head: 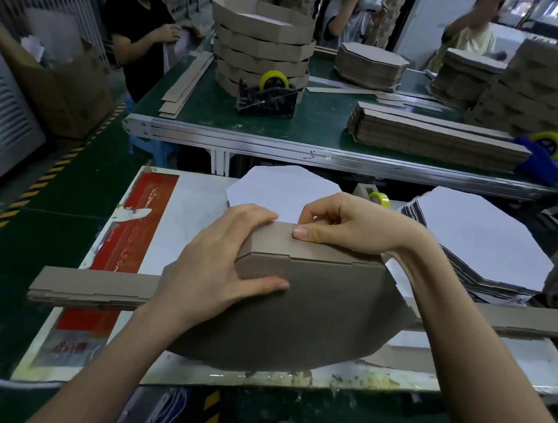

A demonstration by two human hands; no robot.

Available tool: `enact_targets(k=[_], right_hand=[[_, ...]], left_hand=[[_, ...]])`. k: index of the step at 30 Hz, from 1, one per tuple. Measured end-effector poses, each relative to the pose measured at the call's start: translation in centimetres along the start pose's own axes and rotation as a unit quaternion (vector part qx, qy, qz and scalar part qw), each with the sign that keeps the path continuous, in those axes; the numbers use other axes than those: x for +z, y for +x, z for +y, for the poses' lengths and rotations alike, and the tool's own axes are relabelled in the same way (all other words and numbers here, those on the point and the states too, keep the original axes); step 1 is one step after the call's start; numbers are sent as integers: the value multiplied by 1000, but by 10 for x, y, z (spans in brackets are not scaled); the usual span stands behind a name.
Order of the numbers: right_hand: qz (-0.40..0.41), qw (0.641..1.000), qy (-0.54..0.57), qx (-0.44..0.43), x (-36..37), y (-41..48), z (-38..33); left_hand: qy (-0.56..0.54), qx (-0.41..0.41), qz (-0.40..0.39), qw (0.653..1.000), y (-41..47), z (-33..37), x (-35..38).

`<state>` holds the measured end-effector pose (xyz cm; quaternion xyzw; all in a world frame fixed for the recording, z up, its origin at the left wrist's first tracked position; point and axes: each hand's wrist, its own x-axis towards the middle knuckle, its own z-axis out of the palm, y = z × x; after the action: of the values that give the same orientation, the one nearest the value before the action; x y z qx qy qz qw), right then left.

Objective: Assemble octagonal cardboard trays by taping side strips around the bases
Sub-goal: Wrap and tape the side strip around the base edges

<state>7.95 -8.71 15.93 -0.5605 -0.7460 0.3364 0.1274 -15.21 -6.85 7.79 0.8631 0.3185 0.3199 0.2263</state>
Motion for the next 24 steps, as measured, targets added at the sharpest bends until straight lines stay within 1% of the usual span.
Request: enact_targets(k=[3, 5, 8, 11, 13, 16, 17, 19, 21, 22, 24], right_hand=[[-3, 1000, 17, 19, -10, -9, 4], [-18, 999, 23, 17, -16, -11, 4], [-18, 999, 44, -20, -13, -10, -6], [8, 997, 63, -39, -7, -10, -16], [4, 998, 60, -28, -5, -11, -16], [-25, 998, 59, 11, -2, -14, -6], [-29, 997, 63, 26, -1, -16, -1], [-24, 996, 69, 54, 4, -17, 9], [-26, 994, 64, 80, 11, -19, 19], [-29, 994, 64, 89, 15, -20, 23], [-27, 992, 79, 91, 22, -24, 30]], left_hand=[[-3, -79, -26, 997, -6, -10, -2], [-14, -102, -35, 994, -6, -11, -2], [30, -81, -43, 995, 1, 6, -4], [94, -52, -83, 991, 14, 28, -14], [136, -41, -113, 983, 23, 38, -20], [196, -26, -162, 967, 30, 47, -15], [213, -20, -166, 963, 30, 47, -13], [275, 2, -143, 951, 29, 41, -14], [323, -14, -132, 937, 26, 30, -20], [321, -38, -145, 935, 24, 26, -22], [280, -67, -187, 939, 19, 20, -20]])
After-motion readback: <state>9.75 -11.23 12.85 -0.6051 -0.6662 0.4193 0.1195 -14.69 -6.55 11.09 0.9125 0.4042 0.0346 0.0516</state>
